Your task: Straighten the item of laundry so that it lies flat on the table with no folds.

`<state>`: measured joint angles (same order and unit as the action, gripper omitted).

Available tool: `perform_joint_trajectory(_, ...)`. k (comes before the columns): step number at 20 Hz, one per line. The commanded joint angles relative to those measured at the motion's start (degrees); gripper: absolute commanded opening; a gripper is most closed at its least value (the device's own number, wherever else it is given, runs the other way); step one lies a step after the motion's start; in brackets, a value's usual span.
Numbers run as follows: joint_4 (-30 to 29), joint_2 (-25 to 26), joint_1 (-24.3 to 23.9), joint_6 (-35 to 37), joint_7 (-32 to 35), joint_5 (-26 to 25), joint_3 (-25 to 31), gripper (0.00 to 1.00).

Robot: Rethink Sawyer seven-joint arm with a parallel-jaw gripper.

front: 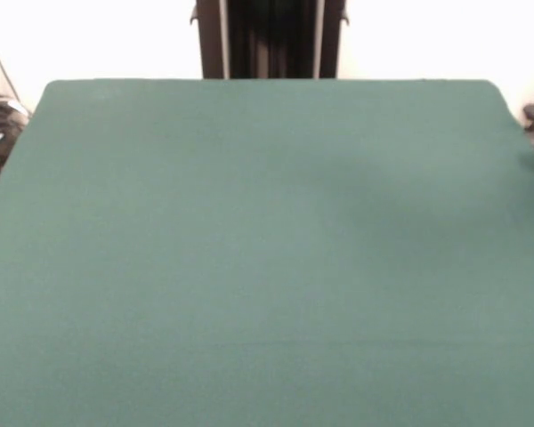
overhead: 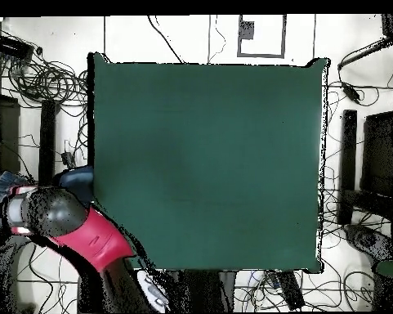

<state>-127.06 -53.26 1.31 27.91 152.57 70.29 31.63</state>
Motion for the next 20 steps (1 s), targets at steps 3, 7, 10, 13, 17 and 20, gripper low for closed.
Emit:
perform_joint_trajectory(3,-0.14,5.77,-3.92,0.40,-2.60,0.64,-1.71,0.00)
perform_joint_trajectory(7,-0.85,9.11,-9.74,2.83,-8.86,-10.03,-3.01,0.00)
perform_joint_trajectory(10,-0.52,10.14,-12.62,5.07,-8.59,-18.40,-4.41,0.00)
perform_joint_trajectory(13,-0.60,10.92,-15.57,5.55,-8.21,-22.91,-3.64,0.00)
perform_joint_trajectory(17,-0.24,12.90,-19.73,6.16,-8.98,-29.78,-2.98,0.00)
perform_joint_trajectory(20,0.30,13.36,-23.09,8.82,-9.09,-36.16,-3.23,0.00)
